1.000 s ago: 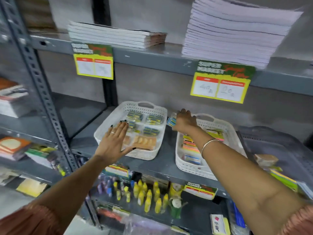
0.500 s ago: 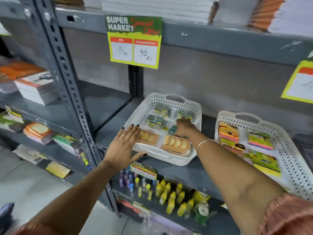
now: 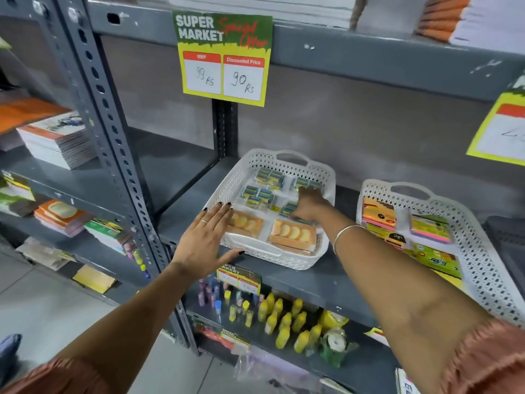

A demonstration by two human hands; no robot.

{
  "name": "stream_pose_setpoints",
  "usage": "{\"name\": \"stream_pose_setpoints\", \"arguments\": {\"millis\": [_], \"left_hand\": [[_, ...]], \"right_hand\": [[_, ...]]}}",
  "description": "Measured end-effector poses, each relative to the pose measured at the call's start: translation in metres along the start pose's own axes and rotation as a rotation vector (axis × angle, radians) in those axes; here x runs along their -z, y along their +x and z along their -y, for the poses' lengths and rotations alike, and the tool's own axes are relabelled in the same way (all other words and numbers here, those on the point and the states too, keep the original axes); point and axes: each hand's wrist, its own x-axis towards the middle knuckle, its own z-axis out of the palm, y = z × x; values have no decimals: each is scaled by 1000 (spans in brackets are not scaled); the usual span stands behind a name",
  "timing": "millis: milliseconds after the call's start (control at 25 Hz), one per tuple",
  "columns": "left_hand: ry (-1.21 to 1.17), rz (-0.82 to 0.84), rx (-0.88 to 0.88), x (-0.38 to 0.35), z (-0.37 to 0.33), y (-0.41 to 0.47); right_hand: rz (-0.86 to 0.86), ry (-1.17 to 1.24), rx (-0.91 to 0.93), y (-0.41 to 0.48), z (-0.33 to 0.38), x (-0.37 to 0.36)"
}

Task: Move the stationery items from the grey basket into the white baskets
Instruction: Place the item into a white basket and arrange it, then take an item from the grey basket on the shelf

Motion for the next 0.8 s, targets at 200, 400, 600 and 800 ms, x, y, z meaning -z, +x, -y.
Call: {"name": "stream_pose_setpoints", "arguments": {"millis": [200,400,600,800], "left_hand": [[-70,-58,23,7,-16,-3],[-148,-169,-163,39,-103,17],[-154,-138,-429,43,-210,30],[-151,-51,-492,36,-250,28]], "right_hand": [[-250,62,1,-37,-41,42],[-370,58,-155,-95,-131,79],[-369,80,-374,-159,-243,86],[-143,58,-531,-230,-338,60]]}}
